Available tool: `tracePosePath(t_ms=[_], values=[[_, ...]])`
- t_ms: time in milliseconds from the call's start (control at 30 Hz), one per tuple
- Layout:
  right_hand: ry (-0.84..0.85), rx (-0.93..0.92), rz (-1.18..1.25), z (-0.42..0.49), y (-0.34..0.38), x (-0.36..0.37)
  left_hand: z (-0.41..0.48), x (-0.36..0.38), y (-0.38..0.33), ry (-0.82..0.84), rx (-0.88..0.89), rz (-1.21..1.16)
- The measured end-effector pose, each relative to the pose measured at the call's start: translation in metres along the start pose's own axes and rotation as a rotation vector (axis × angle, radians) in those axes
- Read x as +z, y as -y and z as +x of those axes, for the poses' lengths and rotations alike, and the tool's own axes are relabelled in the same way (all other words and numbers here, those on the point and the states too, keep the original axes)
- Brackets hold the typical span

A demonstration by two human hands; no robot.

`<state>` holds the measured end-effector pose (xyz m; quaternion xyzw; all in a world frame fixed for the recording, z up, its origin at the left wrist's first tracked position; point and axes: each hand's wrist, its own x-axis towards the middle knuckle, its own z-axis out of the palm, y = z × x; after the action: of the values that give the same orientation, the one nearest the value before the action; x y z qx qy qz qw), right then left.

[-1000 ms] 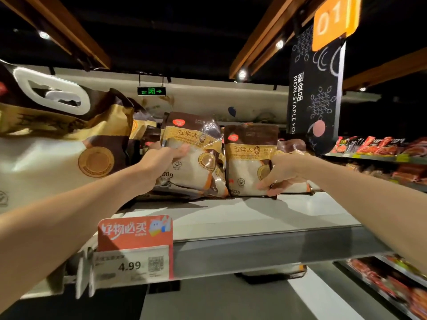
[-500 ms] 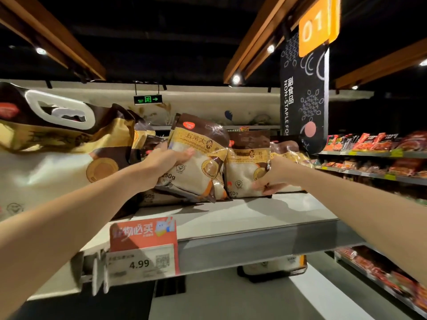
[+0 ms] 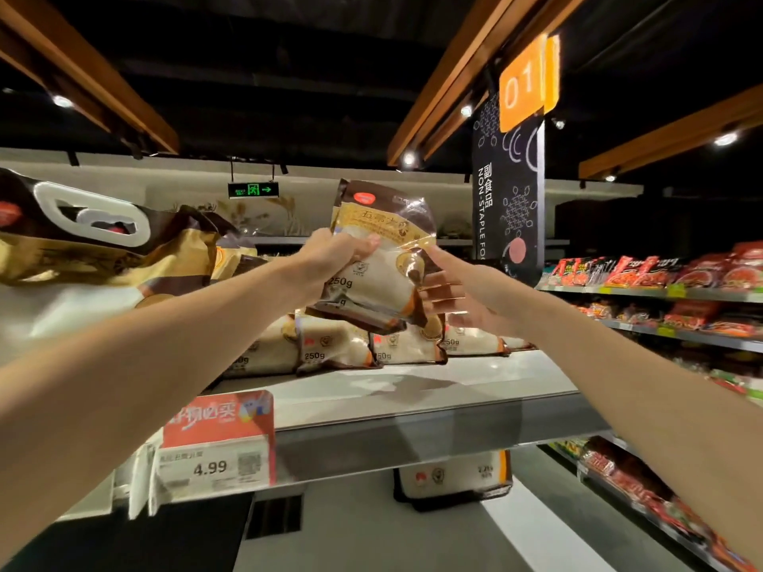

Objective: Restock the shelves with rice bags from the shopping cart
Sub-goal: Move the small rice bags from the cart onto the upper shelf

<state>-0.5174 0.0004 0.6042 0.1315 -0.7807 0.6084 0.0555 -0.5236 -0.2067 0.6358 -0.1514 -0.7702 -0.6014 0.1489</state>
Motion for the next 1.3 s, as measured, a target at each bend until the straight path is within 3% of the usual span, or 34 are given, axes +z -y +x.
tracePosePath(t_ms=[267, 733, 967, 1200, 1300], values=[[-0.025, 0.002, 0.217, -0.005, -0.002, -0.024, 0.008, 0.063, 0.0, -0.068, -0.041, -0.103], [-0.219, -0.02, 0.006, 0.009, -0.03, -0.092, 0.033, 0.127, 0.034, -0.109, -0.151, -0.242], [-0.354, 0.108, 0.097, 0.015, -0.059, -0.134, 0.052, 0.143, 0.029, -0.111, -0.206, -0.211], [-0.285, 0.297, -0.125, 0.025, -0.091, -0.151, 0.066, 0.164, 0.046, -0.033, 0.013, 0.148], [-0.236, 0.331, -0.15, 0.027, -0.091, -0.149, 0.076, 0.163, 0.055, 0.021, 0.006, 0.322]])
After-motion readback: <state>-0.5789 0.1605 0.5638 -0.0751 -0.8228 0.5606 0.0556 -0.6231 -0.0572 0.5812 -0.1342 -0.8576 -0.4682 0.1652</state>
